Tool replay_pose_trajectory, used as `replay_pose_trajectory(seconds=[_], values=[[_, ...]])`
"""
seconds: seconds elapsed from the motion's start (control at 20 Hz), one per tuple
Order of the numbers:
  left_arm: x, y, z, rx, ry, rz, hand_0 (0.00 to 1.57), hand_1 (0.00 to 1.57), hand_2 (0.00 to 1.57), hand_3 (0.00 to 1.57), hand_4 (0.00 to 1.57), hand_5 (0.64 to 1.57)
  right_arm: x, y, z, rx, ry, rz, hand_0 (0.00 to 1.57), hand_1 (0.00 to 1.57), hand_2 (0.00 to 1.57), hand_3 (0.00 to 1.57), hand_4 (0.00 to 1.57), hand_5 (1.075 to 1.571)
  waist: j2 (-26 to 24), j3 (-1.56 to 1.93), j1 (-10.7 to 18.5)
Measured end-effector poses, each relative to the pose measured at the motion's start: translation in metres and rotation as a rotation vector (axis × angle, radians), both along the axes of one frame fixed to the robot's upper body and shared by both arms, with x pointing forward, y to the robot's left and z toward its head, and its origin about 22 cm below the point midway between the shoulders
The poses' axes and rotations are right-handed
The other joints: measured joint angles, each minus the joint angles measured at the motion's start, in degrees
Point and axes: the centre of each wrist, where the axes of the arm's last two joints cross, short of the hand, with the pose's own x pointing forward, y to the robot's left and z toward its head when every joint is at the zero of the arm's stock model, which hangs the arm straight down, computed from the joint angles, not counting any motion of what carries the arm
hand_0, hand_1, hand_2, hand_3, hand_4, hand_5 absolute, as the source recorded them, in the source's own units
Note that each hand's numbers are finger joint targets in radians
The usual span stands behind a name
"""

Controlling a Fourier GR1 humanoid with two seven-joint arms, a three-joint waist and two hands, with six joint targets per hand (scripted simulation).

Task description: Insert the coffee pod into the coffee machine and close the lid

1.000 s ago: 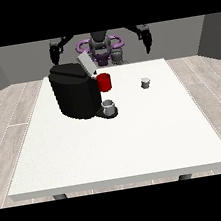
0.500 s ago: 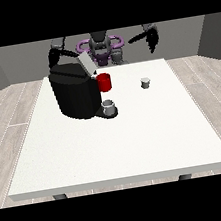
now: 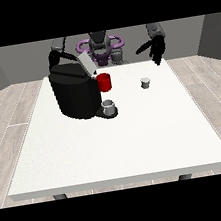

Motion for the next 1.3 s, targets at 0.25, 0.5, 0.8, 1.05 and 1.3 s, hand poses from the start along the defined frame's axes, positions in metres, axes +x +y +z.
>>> replay_pose_trajectory(seconds=[0.25, 0.5, 0.8, 1.05, 1.3], values=[[0.021, 0.009, 0.005, 0.093, 0.029, 0.022, 0.0, 0.0, 0.0, 0.0, 0.0, 1.571, 0.009, 0.014, 0.007, -0.007, -0.016, 0.025, 0.0, 0.0, 0.0, 0.0, 0.0, 1.571, 3.62, 0.0, -2.09], [0.036, 0.021, 0.003, 0.163, 0.048, 0.022, 0.0, 0.0, 0.0, 0.0, 0.0, 1.571, 0.02, 0.03, 0.02, 0.02, -0.023, 0.052, 0.0, 0.0, 0.0, 0.0, 0.0, 1.571, 6.74, -0.01, -2.73], [0.05, 0.007, -0.009, 0.248, 0.05, 0.021, 0.49, 0.49, 0.72, 0.49, 0.0, 1.571, 0.032, 0.023, 0.014, 0.016, -0.004, 0.049, 0.0, 0.0, 0.0, 0.0, 0.0, 1.571, 7.57, 0.0, -2.05], [0.058, -0.01, -0.024, 0.32, 0.016, 0.031, 0.89, 0.89, 0.96, 0.82, 0.38, 1.571, 0.031, 0.032, 0.006, 0.005, 0.031, 0.065, 0.0, 0.0, 0.0, 0.0, 0.0, 1.571, 6.75, 0.0, -2.02], [0.064, -0.017, -0.031, 0.415, -0.031, 0.003, 0.92, 0.92, 1.02, 0.84, 0.41, 1.571, 0.036, 0.032, 0.006, 0.002, 0.036, 0.073, 0.0, 0.0, 0.0, 0.0, 0.0, 1.571, 6.96, 0.0, -2.32]])
